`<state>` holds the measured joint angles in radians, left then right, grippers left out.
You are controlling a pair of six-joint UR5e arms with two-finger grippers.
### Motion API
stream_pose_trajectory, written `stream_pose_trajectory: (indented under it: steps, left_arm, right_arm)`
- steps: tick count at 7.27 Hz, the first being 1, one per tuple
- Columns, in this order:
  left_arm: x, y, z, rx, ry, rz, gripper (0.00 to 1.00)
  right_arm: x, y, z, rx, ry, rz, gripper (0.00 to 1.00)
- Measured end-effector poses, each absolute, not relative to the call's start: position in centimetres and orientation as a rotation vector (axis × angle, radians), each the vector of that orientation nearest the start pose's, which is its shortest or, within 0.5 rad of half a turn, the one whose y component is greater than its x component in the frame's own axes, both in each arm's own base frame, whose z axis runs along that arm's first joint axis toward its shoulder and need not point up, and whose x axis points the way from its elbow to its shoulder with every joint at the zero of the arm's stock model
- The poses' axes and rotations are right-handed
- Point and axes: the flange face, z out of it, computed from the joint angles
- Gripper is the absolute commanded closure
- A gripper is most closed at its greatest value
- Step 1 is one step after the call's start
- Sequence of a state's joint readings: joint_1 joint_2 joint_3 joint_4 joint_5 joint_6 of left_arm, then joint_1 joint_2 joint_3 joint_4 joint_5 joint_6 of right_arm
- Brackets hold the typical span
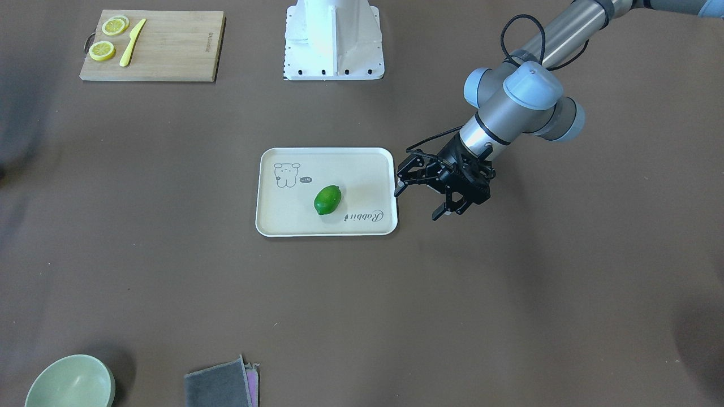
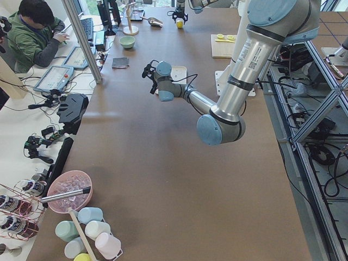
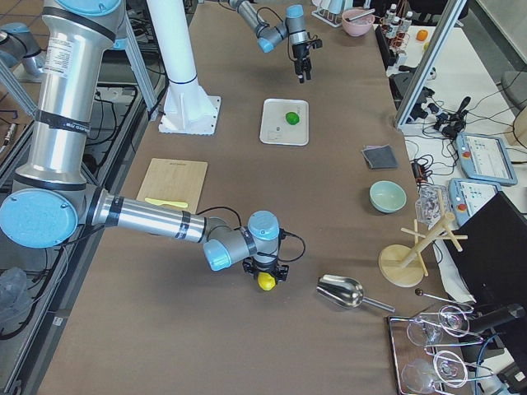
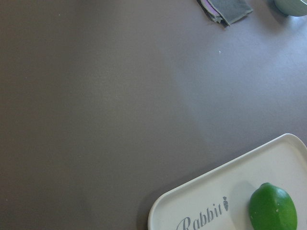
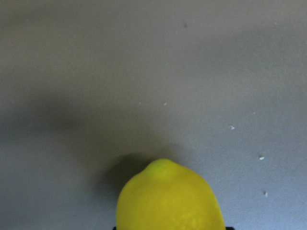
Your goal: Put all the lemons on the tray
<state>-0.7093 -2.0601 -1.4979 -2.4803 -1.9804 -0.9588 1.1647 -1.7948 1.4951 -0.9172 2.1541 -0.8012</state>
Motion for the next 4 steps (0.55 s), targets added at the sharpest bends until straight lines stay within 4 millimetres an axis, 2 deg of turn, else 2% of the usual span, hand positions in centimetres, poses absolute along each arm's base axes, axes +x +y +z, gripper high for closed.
stream_pose_trajectory:
  steps: [1,3,4]
  left_arm:
    - [44.9,-50.8,30.4,0.526,1.243,0.19,0.01]
    - [44.9,-50.8,30.4,0.527,1.243,0.19,0.01]
    - [44.8,-50.8,30.3,0.528,1.244,0.19,0.01]
  right_arm:
    - [-9.0,-40.6,72.4,0.475,-0.555,-1.172,1.0]
    - [-10.0,-42.0,67.8,0.47,-0.628,-0.931,1.0]
    - [-11.1,-42.6,65.1,0.447,-0.693,-0.789,1.0]
